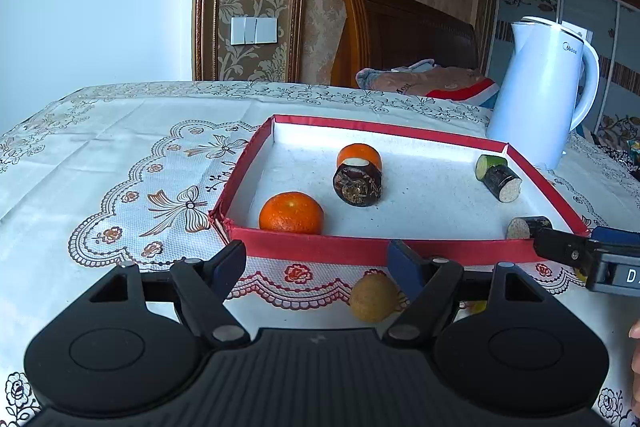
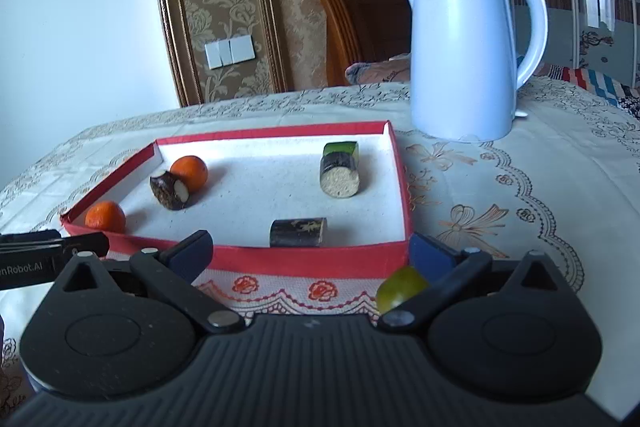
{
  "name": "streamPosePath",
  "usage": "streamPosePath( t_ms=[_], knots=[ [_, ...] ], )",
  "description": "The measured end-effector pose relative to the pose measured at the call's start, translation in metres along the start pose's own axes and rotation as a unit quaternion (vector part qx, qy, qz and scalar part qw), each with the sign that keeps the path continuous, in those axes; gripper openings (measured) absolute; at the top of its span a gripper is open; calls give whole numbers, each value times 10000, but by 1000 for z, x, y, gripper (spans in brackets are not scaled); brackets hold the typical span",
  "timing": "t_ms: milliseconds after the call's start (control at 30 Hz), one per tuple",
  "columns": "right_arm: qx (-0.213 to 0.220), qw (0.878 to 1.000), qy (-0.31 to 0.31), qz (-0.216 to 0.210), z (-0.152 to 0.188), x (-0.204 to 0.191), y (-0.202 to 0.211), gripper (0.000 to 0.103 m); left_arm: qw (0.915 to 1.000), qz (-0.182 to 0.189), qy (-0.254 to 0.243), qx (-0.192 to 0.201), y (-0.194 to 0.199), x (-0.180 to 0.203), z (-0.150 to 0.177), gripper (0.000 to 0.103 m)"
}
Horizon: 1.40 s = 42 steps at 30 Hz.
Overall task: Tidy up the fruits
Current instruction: 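Move both open grippers toward the loose round fruits beside the tray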
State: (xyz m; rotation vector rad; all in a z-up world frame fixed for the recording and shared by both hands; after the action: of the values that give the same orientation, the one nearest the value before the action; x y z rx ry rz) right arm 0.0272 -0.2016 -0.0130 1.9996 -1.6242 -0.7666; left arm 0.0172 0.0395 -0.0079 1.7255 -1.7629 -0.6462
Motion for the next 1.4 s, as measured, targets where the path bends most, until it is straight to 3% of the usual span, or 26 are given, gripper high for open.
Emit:
streamPosePath(
  t_ms=[433, 1400],
  knots=[
    [-37, 9997, 231, -91, 5, -5, 7, 103, 9994, 155, -156, -252, 0, 2, 7, 78],
    [-113, 9981, 575, -197, 10, -16, 9, 103, 9968, -7, -489, -637, -15, 14, 10, 79]
  ],
)
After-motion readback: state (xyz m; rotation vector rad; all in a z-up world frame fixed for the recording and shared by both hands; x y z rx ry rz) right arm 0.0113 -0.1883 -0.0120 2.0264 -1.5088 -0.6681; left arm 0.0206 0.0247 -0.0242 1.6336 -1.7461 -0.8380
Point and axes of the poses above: each gripper's, at about its wrist camera, not at the fingertips, and y roughly against the way its jaws point, x to its right, z to its underside, the point moved 1 cm from there along -y, roughly the way its jaws point, and after that the axes turned 14 degrees about -x, right-handed, at the moved point
